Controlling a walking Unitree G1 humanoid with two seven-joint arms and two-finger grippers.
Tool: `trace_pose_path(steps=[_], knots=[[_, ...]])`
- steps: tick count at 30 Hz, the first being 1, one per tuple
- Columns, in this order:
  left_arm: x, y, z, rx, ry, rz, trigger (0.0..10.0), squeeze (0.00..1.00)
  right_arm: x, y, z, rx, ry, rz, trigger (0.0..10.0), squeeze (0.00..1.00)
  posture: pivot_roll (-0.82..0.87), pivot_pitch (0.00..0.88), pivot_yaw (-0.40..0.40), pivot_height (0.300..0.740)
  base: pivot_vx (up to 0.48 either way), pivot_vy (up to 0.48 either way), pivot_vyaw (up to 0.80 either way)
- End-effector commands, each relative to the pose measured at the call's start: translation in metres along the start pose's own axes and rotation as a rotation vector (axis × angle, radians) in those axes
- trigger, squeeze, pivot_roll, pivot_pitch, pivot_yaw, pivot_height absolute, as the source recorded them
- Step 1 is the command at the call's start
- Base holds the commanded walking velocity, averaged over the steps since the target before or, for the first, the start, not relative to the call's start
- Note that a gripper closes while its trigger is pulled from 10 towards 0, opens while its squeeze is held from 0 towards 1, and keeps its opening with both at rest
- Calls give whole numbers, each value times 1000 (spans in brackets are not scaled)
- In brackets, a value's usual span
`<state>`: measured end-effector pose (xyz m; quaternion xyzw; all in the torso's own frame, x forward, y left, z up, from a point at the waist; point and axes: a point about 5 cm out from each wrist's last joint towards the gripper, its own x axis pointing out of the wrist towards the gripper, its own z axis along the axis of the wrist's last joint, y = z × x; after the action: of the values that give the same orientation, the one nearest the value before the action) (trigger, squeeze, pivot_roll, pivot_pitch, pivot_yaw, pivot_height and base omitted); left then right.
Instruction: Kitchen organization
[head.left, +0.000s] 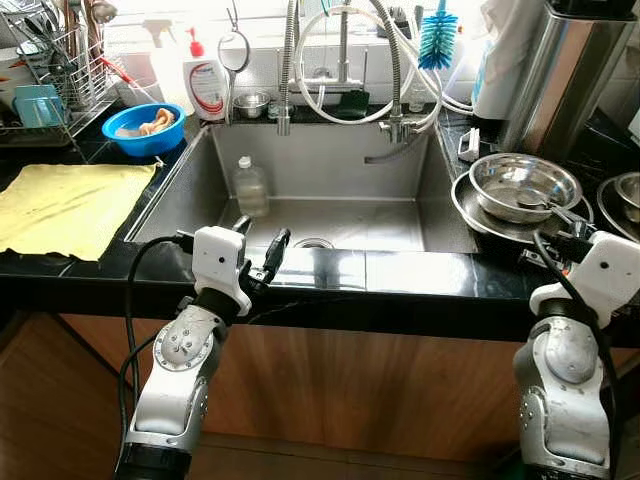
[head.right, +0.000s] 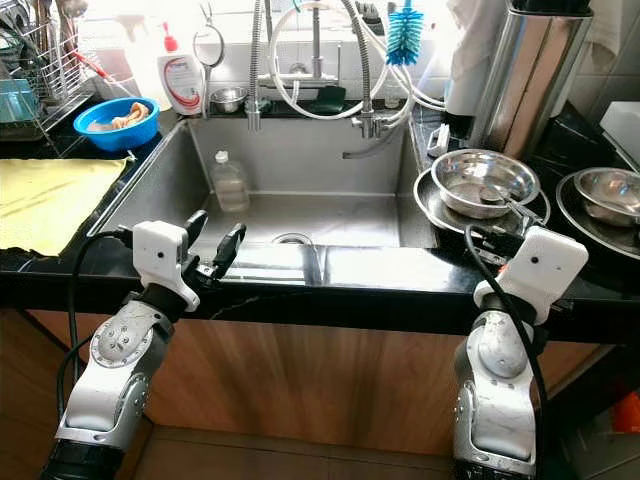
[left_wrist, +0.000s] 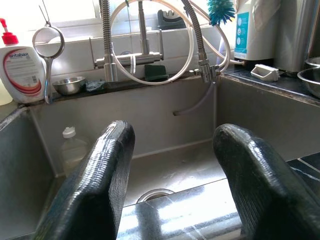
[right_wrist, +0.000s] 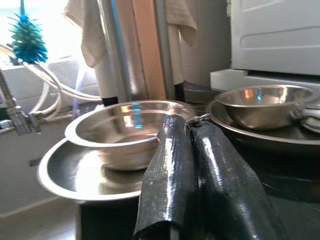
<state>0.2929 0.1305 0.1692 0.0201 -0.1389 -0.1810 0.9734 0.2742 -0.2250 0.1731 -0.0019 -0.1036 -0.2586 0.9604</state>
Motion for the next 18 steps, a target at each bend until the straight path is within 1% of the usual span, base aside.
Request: trace_pose_path(steps=[1, 3, 6, 7, 8, 10, 11, 16, 18], knots=[[1, 2, -1, 13, 15, -3, 10000, 0, 2, 0, -3, 8, 20, -7, 0, 0, -26, 0, 57, 740, 0, 0, 0], [1, 2, 0, 13, 14, -2, 10000, 0, 2, 1, -2, 9, 17, 1, 0, 0, -26, 0, 57, 740, 0, 0, 0], [2, 2, 0, 14, 13, -1, 10000, 0, 4, 7, 0, 21, 10, 41, 0, 0, -24, 0, 55, 740, 0, 0, 0], [2, 2, 0, 15, 13, -1, 10000, 0, 4, 9, 1, 24, 8, 51, 392, 0, -24, 0, 55, 740, 0, 0, 0], [2, 2, 0, 15, 13, -1, 10000, 0, 4, 14, 3, 27, -2, 80, 10000, 0, -24, 0, 55, 740, 0, 0, 0], [2, 2, 0, 15, 13, -1, 10000, 0, 4, 15, 4, 28, -6, 89, 10000, 0, -24, 0, 55, 740, 0, 0, 0], [2, 2, -1, 16, 13, -2, 10000, 0, 4, 20, 6, 39, -15, 111, 10000, 0, -22, 0, 54, 740, 0, 0, 0], [2, 3, 0, 17, 11, 0, 10000, 0, 5, 26, 11, 59, -31, 142, 10000, 0, -22, 0, 54, 740, 0, 0, 0], [2, 3, 0, 17, 10, 0, 10000, 0, 6, 31, 16, 67, -49, 174, 10000, 0, -21, 0, 53, 740, 0, 0, 0]])
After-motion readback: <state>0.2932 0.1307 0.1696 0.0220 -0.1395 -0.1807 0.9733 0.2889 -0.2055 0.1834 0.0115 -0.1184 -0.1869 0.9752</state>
